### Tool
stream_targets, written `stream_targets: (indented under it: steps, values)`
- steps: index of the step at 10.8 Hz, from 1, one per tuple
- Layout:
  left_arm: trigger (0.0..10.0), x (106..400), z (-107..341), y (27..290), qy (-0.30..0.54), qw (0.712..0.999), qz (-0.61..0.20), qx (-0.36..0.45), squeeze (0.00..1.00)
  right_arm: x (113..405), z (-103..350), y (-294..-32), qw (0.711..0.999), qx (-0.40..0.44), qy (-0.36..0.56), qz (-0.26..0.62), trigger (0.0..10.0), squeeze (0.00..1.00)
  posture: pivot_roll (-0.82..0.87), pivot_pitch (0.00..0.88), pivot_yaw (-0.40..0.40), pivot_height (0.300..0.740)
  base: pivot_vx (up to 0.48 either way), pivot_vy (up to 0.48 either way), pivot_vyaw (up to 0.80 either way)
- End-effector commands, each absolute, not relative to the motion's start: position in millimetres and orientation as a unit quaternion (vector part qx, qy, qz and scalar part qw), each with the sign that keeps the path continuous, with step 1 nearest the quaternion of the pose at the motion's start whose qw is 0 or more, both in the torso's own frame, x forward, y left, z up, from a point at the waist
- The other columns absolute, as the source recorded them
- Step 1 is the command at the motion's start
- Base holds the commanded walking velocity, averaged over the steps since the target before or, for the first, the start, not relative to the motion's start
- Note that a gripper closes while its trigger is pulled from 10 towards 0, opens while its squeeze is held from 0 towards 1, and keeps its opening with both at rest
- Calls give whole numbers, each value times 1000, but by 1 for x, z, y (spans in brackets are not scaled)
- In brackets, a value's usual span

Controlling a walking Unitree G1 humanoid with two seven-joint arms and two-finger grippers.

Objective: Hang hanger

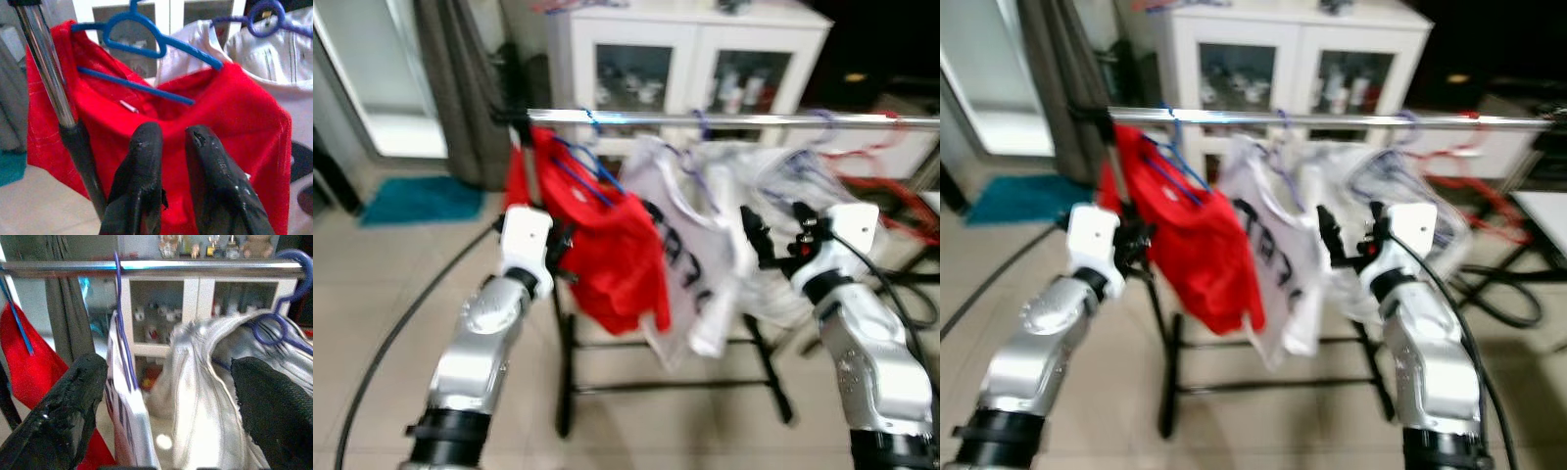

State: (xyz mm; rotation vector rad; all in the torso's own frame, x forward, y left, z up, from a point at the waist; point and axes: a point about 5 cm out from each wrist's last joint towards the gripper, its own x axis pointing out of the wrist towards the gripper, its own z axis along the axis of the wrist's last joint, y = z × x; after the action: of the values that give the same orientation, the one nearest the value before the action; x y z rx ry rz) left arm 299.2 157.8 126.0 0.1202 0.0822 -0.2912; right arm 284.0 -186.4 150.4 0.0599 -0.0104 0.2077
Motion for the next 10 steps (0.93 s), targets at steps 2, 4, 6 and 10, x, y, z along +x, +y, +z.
stream_targets:
  steps: [2,4,6,10]
  values:
    - [10000,304,132,156,27,982,-168,79,0,294,153,-183,995,25,3,97,10000,1000,-12,0,0,740,0,0,0]
    - [10000,307,139,156,20,983,-169,73,0,298,153,-184,997,14,7,75,10000,1000,-10,0,1,740,0,0,0]
    - [10000,310,137,155,18,986,-160,53,0,295,142,-183,997,8,26,66,10000,1000,-18,0,8,740,0,0,0]
    - [10000,313,136,151,23,985,-162,63,0,296,141,-185,998,-7,21,52,10000,1000,-20,0,12,740,225,0,747]
